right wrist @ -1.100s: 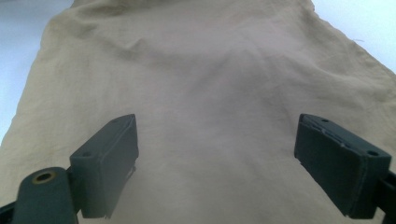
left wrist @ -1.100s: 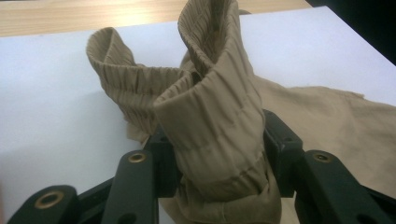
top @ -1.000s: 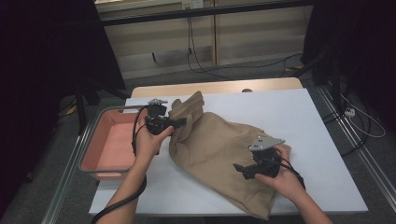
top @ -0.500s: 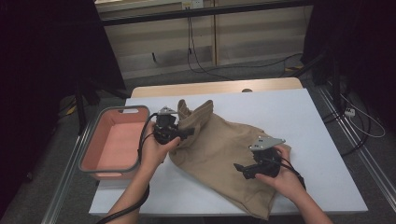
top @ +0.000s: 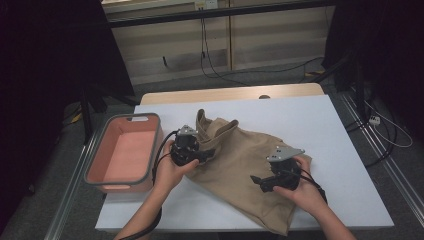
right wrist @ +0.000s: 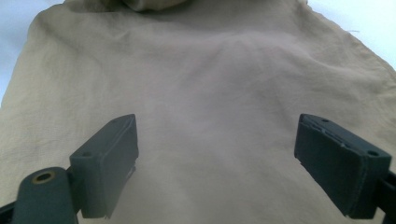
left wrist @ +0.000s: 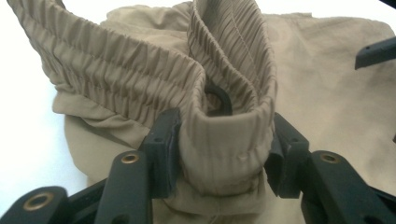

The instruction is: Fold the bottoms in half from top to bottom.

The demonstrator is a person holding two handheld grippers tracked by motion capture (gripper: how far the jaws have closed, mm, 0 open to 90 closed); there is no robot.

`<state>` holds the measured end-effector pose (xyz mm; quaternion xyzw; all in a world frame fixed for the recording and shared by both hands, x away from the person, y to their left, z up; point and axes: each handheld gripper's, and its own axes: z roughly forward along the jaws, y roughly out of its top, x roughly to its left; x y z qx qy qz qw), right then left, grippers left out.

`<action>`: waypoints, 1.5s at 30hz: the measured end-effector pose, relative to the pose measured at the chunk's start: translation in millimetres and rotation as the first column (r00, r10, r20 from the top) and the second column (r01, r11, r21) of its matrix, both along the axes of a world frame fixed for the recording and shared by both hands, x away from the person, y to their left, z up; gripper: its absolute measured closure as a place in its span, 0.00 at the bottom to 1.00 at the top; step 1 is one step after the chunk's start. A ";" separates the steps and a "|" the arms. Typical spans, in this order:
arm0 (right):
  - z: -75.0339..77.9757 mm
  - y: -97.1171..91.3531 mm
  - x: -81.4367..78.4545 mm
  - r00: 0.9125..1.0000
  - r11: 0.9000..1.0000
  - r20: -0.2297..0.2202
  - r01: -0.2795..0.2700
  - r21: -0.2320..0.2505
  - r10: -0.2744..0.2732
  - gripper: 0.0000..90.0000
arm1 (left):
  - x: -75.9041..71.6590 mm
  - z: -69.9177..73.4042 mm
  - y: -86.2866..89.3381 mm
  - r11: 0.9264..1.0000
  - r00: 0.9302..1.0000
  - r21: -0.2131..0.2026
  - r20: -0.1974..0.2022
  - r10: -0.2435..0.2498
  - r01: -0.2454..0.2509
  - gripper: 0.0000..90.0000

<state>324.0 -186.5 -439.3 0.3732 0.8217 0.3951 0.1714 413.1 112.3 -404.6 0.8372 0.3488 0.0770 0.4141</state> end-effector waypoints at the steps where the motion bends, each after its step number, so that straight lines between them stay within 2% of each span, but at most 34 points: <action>1: 0.0 0.0 0.0 1.000 1.000 0.000 0.000 0.000 0.000 0.15 | -0.9 -0.8 -0.2 1.000 1.000 0.002 -0.005 -0.006 0.006 0.57; 12: -0.2 0.7 -0.2 1.000 1.000 -0.001 0.000 -0.005 0.000 0.15 | -7.3 -11.4 -5.4 0.998 0.999 0.026 -0.006 -0.049 0.049 0.52; 22: -0.1 0.0 0.5 1.000 1.000 0.000 0.001 -0.005 -0.001 0.15 | -11.1 -15.0 -8.4 0.997 0.997 0.005 -0.026 -0.077 0.077 0.42; 27: 0.2 -0.3 0.8 1.000 1.000 0.000 0.002 -0.005 -0.002 0.16 | -11.6 -16.4 -6.6 0.996 0.995 0.000 -0.047 -0.084 0.084 0.40; 35: 1.0 -1.2 2.9 1.000 1.000 0.003 0.006 0.001 -0.006 0.16 | -12.5 -16.4 -5.4 0.996 0.994 -0.004 -0.056 -0.094 0.094 0.38; 45: 6.8 4.5 9.9 1.000 1.000 0.010 0.002 0.021 -0.002 0.18 | -13.3 -14.9 -1.0 0.995 0.992 -0.024 -0.071 -0.100 0.098 0.26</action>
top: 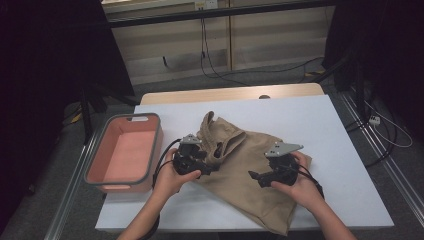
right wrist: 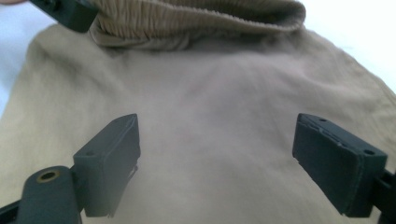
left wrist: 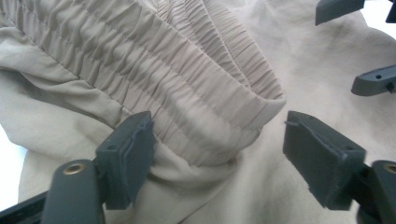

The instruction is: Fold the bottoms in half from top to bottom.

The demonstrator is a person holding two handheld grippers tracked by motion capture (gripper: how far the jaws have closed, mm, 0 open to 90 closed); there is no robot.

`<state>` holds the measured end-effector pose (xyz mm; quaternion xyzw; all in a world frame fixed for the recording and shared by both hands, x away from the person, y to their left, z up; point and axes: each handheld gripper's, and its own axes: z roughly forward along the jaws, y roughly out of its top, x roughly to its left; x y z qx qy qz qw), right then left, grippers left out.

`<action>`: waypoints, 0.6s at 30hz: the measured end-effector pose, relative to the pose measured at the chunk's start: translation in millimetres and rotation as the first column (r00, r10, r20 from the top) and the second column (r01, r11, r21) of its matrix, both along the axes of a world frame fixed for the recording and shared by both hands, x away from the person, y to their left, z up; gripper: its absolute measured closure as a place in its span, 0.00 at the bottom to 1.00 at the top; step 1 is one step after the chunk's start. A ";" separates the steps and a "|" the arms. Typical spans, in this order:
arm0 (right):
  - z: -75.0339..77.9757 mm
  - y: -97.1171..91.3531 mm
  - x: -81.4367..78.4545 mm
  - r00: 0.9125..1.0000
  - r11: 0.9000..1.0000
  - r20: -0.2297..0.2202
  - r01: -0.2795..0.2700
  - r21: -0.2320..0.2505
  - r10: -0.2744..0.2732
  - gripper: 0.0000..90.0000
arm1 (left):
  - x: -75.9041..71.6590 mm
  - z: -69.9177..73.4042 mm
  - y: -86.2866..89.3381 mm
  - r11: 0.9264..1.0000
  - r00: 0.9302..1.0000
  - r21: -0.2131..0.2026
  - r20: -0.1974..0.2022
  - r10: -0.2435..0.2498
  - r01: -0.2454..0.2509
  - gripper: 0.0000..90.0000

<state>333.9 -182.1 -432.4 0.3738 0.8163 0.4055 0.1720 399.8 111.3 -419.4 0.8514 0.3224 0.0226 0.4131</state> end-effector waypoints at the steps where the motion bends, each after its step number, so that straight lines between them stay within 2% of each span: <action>1: 1.0 1.9 1.0 1.000 1.000 0.001 -0.007 -0.002 0.007 0.18 | 0.2 0.7 1.1 1.000 1.000 0.002 0.002 0.002 -0.002 0.24; 5: 4.4 11.5 6.7 1.000 1.000 0.007 -0.018 -0.012 0.018 0.21 | 1.5 4.7 6.9 1.000 1.000 -0.018 -0.003 0.008 -0.008 0.20; 9: 6.7 14.7 11.5 1.000 1.000 0.010 -0.010 -0.006 0.010 0.28 | 3.5 7.3 12.8 1.000 1.000 -0.015 0.003 0.016 -0.016 0.17; 10: 7.7 15.4 13.5 1.000 1.000 0.014 -0.004 -0.006 0.005 0.33 | 3.9 7.9 14.0 1.000 1.000 -0.019 0.005 0.022 -0.021 0.17; 11: 10.2 17.4 17.6 1.000 1.000 0.012 -0.008 0.001 0.008 0.43 | 4.1 8.6 15.1 0.999 1.000 -0.021 0.005 0.027 -0.027 0.17; 12: 10.2 17.4 17.6 1.000 1.000 0.012 -0.008 0.001 0.008 0.43 | 4.8 9.5 16.7 0.999 1.000 -0.026 0.007 0.025 -0.025 0.17; 15: 14.1 22.3 22.7 1.000 1.000 0.023 -0.005 -0.009 0.005 0.57 | 5.8 12.5 22.0 0.999 0.999 -0.030 0.014 0.041 -0.040 0.15; 18: 18.6 25.8 28.1 0.999 0.999 0.031 -0.020 0.031 0.020 0.77 | 6.6 13.1 26.5 0.998 0.998 -0.023 0.026 0.060 -0.059 0.14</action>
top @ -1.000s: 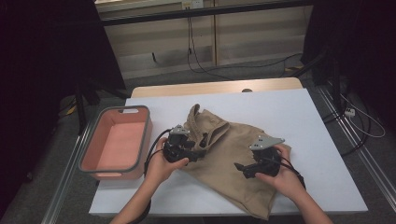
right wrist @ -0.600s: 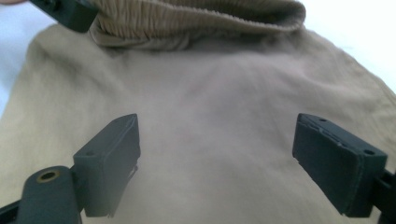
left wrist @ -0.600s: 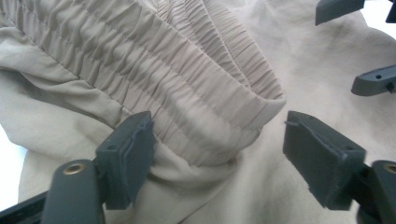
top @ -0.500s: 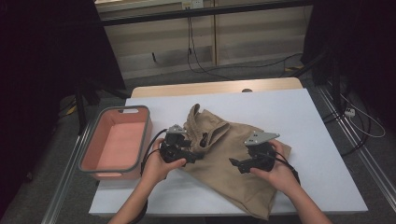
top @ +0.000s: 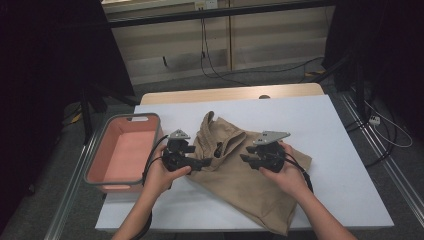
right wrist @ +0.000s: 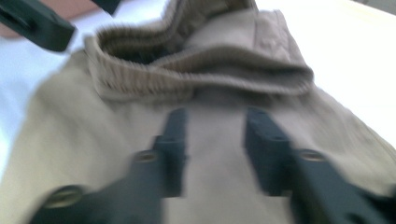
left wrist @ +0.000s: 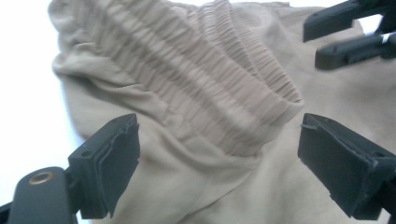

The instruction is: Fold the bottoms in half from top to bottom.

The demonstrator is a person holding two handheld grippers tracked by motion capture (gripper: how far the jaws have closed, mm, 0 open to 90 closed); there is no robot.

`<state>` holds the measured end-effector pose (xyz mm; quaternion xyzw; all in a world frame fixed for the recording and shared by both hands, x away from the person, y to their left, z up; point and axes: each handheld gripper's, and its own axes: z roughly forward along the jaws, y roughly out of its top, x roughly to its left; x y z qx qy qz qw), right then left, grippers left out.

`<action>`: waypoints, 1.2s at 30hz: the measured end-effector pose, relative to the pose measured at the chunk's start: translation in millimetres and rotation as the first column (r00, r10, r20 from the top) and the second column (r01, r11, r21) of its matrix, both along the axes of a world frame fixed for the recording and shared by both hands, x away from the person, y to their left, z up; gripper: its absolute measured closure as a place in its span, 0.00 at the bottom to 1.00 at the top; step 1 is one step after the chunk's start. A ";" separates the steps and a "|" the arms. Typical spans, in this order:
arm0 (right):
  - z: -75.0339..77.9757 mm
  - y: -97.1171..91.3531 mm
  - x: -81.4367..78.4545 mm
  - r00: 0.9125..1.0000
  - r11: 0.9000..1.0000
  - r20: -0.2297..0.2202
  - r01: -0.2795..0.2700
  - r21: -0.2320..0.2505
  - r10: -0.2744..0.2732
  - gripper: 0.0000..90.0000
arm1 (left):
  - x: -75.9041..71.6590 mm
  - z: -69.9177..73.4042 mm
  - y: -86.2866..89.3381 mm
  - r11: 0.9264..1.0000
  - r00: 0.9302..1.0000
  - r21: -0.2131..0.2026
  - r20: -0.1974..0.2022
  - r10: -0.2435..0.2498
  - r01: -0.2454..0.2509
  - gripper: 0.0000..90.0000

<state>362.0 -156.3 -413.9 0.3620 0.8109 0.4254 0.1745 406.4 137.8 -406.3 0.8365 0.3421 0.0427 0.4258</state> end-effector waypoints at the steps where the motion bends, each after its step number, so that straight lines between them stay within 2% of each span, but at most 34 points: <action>1: 2.4 2.6 3.5 1.000 1.000 0.002 -0.003 0.020 0.003 0.86 | 0.8 -0.3 2.1 1.000 1.000 0.002 0.002 0.010 -0.010 0.13; 2: 2.4 2.6 3.5 1.000 1.000 0.002 -0.003 0.020 0.003 0.86 | 0.8 -0.3 2.1 1.000 1.000 0.002 0.002 0.010 -0.010 0.13; 3: 3.7 5.0 7.5 1.000 0.999 -0.008 -0.006 0.049 0.006 0.93 | 1.3 0.1 3.6 1.000 1.000 0.003 -0.002 0.018 -0.018 0.13; 7: 6.2 11.7 14.2 1.000 0.998 -0.008 -0.011 0.064 0.011 0.99 | 1.7 0.3 4.7 1.000 1.000 0.003 0.002 0.025 -0.025 0.13; 13: 11.8 23.6 22.9 1.000 0.997 0.008 -0.012 0.081 0.012 1.00 | 3.4 2.6 8.3 0.999 0.999 0.010 0.017 0.042 -0.042 0.13; 22: 15.7 45.6 33.0 0.998 0.995 0.014 -0.058 0.079 0.057 1.00 | 5.2 1.9 11.0 0.998 0.998 0.006 0.017 0.057 -0.057 0.13; 27: 11.1 57.5 35.9 0.996 0.993 0.006 -0.088 0.072 0.088 1.00 | 5.8 2.3 11.5 0.998 0.998 0.007 0.017 0.059 -0.059 0.13; 29: 6.5 62.2 33.8 0.993 0.992 -0.012 -0.116 0.058 0.117 1.00 | 6.3 2.1 12.1 0.998 0.998 0.009 0.020 0.065 -0.065 0.13; 32: 4.0 63.7 30.9 0.991 0.991 -0.017 -0.129 0.046 0.129 1.00 | 7.1 2.2 13.2 0.998 0.998 0.008 0.009 0.059 -0.059 0.13; 36: -1.3 65.5 23.3 0.986 0.987 -0.033 -0.160 0.028 0.161 1.00 | 6.9 0.4 15.0 0.997 0.997 0.015 0.015 0.072 -0.072 0.13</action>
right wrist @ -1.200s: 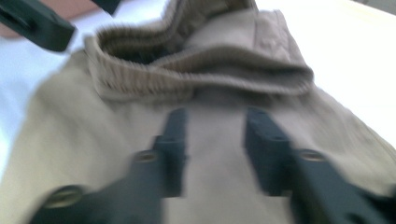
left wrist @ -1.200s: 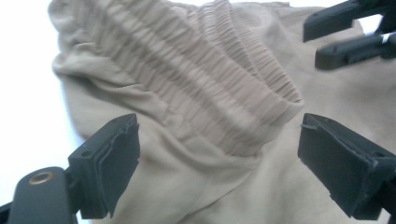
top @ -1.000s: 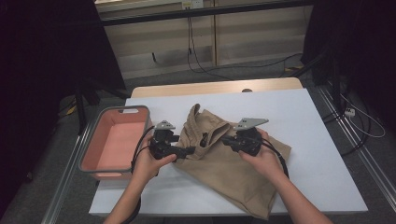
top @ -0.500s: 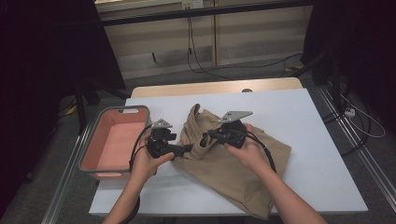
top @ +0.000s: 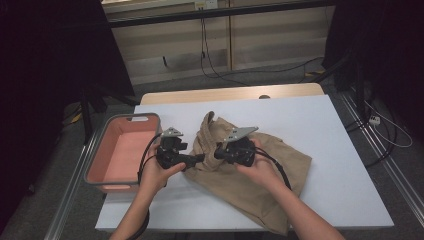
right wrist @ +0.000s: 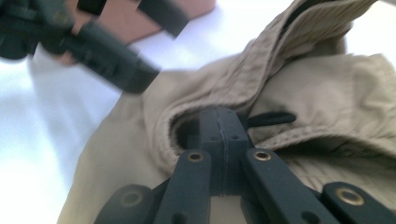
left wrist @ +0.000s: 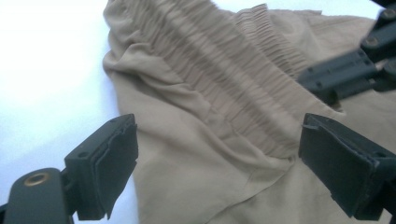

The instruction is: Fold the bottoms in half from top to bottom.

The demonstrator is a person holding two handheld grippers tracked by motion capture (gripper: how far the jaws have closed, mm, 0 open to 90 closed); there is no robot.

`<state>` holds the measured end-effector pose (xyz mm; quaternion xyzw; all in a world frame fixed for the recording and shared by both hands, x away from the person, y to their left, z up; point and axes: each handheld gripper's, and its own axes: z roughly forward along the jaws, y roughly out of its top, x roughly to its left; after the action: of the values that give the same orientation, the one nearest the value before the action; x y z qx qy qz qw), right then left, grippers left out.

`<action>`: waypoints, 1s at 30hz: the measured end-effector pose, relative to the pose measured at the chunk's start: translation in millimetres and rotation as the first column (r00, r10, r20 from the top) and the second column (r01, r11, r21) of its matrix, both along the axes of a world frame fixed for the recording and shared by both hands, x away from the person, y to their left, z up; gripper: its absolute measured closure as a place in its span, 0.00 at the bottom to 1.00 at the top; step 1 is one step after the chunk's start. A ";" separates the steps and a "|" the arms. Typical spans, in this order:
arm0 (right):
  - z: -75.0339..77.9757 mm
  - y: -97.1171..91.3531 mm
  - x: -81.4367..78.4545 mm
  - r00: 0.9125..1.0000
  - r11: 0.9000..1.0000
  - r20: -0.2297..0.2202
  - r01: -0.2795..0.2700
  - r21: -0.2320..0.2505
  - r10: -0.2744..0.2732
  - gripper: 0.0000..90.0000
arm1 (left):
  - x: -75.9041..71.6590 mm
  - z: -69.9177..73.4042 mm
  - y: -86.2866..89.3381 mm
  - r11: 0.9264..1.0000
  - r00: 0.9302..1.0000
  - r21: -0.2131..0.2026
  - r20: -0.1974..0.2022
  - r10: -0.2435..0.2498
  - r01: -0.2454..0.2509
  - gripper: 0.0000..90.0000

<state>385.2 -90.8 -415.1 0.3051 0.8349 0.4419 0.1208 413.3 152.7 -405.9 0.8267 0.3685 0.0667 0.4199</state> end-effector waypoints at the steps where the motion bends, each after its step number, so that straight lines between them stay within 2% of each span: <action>1: -3.6 1.7 -3.4 1.000 1.000 -0.001 -0.012 -0.011 0.012 1.00 | -0.6 0.1 2.3 1.000 1.000 0.005 -0.001 0.004 -0.004 0.13; 8: -16.1 3.3 -16.9 0.999 0.999 -0.028 -0.045 -0.022 0.044 1.00 | -1.9 0.8 3.0 1.000 1.000 0.000 0.001 0.005 -0.005 0.14; 9: -18.3 3.2 -22.9 0.999 0.998 -0.017 -0.050 -0.039 0.049 1.00 | -1.8 1.4 3.5 1.000 1.000 0.005 0.004 0.002 -0.002 0.14; 16: -28.9 2.3 -33.2 0.999 0.997 -0.010 -0.051 -0.057 0.051 1.00 | -1.6 1.7 4.0 1.000 1.000 0.002 0.017 0.021 -0.021 0.14; 23: -42.6 1.3 -37.1 0.998 0.995 -0.031 -0.056 -0.078 0.054 1.00 | -2.2 1.7 3.8 1.000 0.999 -0.003 0.019 0.031 -0.031 0.14; 27: -43.7 -0.4 -38.2 0.998 0.995 -0.042 -0.059 -0.083 0.056 1.00 | -1.8 1.7 3.7 1.000 1.000 0.020 0.016 0.009 -0.010 0.14; 30: -42.0 -2.4 -37.9 0.998 0.996 -0.038 -0.053 -0.072 0.050 1.00 | -1.4 1.7 3.7 1.000 1.000 0.017 0.019 0.011 -0.012 0.14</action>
<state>347.4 -93.1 -457.1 0.2869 0.8601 0.4084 0.1053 411.9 156.4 -404.2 0.8276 0.3687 0.0800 0.4157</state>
